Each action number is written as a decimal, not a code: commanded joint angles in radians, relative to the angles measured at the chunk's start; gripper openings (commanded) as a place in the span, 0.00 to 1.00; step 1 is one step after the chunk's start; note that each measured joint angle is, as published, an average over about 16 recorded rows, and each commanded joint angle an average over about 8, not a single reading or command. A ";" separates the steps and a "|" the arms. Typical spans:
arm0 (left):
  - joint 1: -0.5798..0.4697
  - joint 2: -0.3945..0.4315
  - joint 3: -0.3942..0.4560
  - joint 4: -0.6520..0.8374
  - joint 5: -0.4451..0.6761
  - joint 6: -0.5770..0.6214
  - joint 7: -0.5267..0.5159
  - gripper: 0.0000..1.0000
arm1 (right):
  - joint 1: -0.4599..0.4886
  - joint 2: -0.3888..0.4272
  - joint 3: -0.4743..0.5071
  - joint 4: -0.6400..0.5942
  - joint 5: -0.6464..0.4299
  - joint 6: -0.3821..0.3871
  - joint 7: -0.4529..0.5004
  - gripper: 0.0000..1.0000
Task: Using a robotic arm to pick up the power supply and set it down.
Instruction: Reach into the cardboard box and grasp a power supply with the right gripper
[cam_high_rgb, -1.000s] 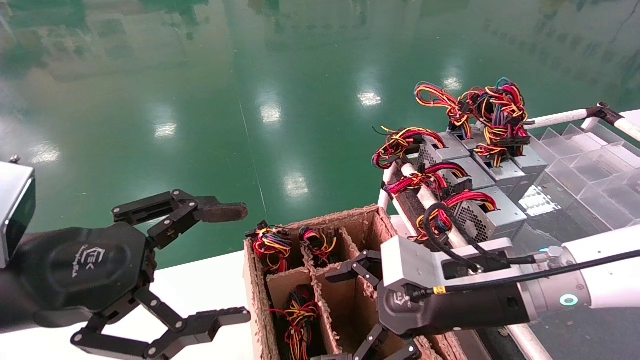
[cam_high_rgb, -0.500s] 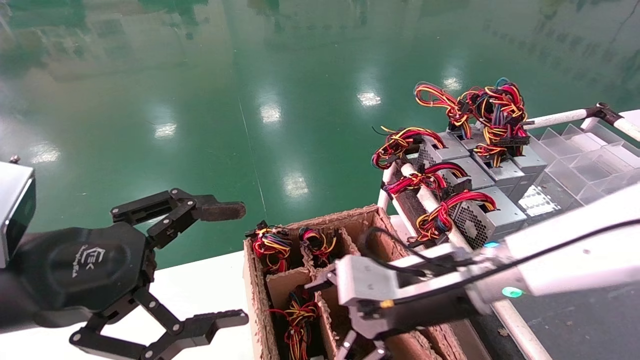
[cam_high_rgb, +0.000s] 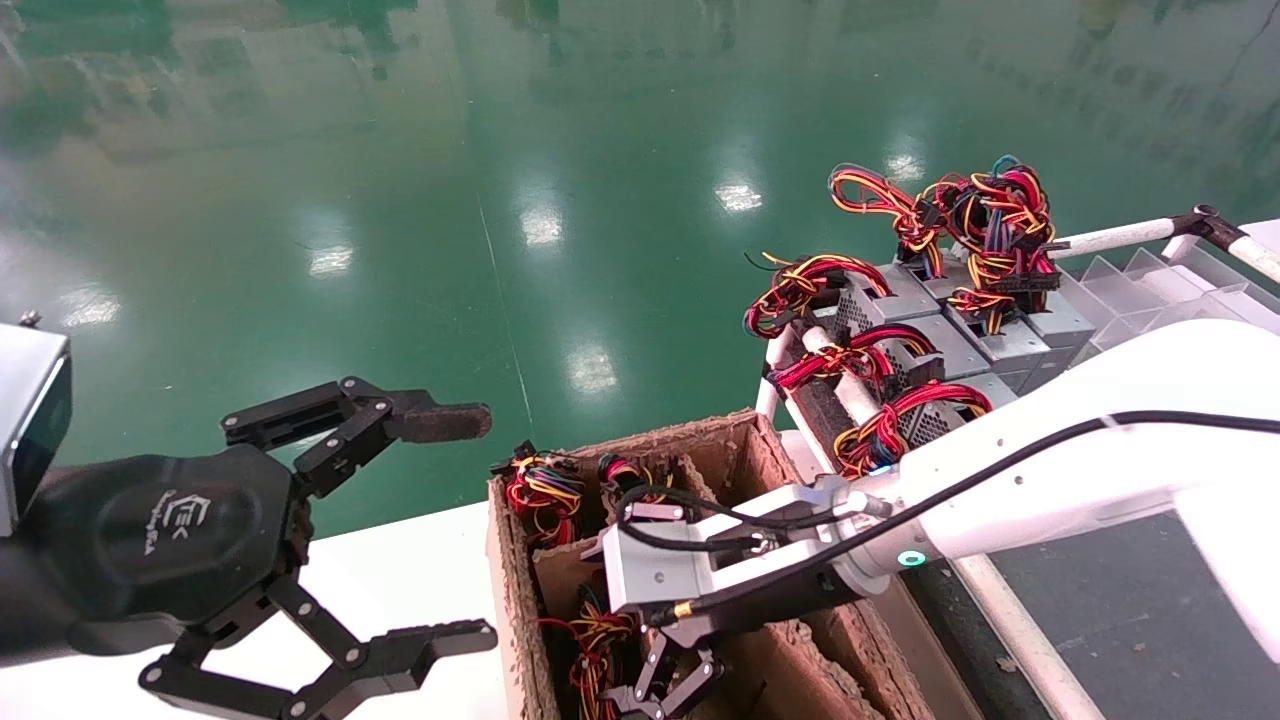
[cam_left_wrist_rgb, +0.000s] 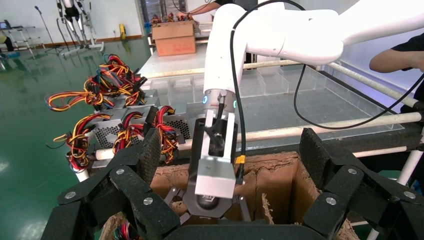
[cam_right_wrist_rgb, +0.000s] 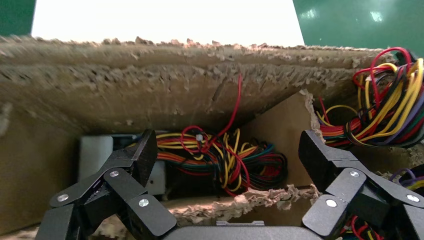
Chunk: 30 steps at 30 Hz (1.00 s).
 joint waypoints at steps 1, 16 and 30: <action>0.000 0.000 0.000 0.000 0.000 0.000 0.000 1.00 | 0.003 -0.011 -0.007 -0.007 -0.014 0.008 -0.009 1.00; 0.000 0.000 0.000 0.000 0.000 0.000 0.000 1.00 | 0.072 -0.120 -0.072 -0.124 -0.094 -0.022 -0.046 0.66; 0.000 0.000 0.001 0.000 0.000 0.000 0.000 1.00 | 0.111 -0.173 -0.133 -0.203 -0.138 0.008 -0.099 0.00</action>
